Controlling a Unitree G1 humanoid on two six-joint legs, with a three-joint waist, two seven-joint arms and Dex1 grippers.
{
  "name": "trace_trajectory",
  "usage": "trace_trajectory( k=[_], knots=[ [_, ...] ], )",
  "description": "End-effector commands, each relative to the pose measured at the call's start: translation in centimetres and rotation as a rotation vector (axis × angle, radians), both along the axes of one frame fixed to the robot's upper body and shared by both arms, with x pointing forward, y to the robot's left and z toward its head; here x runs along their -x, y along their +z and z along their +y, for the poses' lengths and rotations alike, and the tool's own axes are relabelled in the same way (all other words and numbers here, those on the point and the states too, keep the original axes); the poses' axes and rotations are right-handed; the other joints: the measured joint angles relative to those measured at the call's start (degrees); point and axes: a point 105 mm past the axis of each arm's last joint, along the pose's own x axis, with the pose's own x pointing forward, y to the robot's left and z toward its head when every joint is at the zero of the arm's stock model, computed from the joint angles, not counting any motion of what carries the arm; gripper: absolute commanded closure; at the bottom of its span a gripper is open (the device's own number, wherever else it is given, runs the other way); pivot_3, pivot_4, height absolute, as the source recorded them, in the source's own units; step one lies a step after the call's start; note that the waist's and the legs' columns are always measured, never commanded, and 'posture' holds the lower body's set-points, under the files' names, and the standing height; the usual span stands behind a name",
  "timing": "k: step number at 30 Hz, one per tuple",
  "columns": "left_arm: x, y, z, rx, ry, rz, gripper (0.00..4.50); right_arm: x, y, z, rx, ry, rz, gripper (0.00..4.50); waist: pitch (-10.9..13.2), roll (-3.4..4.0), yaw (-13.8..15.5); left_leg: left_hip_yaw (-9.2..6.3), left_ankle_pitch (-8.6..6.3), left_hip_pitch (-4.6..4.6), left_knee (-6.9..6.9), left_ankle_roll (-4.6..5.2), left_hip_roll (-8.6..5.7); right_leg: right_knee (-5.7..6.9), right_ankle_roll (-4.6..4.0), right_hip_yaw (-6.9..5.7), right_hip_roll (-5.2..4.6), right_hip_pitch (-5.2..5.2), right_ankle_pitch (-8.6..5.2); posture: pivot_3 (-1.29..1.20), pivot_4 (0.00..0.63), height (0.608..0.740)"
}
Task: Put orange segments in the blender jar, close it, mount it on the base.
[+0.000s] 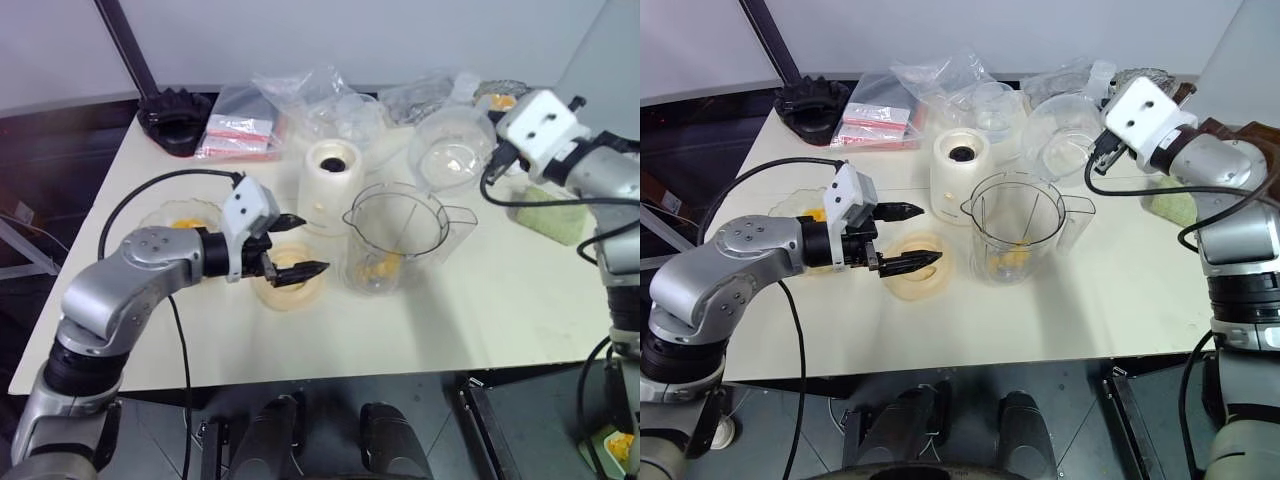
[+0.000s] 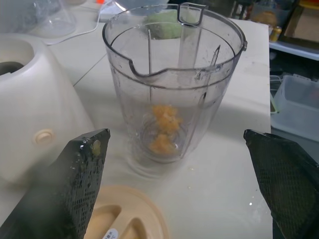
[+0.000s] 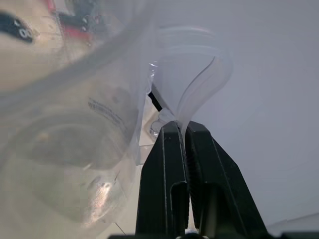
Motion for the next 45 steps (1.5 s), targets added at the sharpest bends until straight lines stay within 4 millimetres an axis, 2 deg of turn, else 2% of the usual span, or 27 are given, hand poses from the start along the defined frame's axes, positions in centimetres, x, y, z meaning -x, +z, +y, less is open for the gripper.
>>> trace_trajectory(
  k=[1, 21, 45],
  knots=[
    [-0.1, 1.1, -0.3, 0.001, -0.014, -0.052, 0.0, 1.0, 2.0, 0.5, 0.102, 0.018, -0.124, 4.42, 0.0, 0.0, -0.03, 0.0, 0.0, 0.01, 0.0, -0.01, 0.0, 0.02, 0.0, 0.0, 0.0, 0.0, 0.0, 0.0, 0.15, 0.74],
    [0.0, 1.2, -0.5, 0.005, -0.02, -0.065, 0.0, 0.4, 3.1, 1.3, 0.319, 0.024, -0.297, 4.42, 0.01, -0.01, -0.09, 0.01, 0.07, 0.16, 0.05, -0.06, 0.0, 0.39, -0.02, 0.06, 0.0, -0.01, -0.02, 0.0, 0.15, 0.74],
    [-0.1, 1.2, -0.6, 0.005, -0.026, -0.074, 0.0, 0.7, 3.5, 2.2, 0.475, 0.051, -0.43, 4.42, 0.01, -0.01, -0.12, 0.01, 0.09, 0.2, 0.05, -0.09, -0.01, 0.46, -0.02, 0.08, 0.02, -0.01, -0.02, 0.0, 0.15, 0.74]
  ],
)
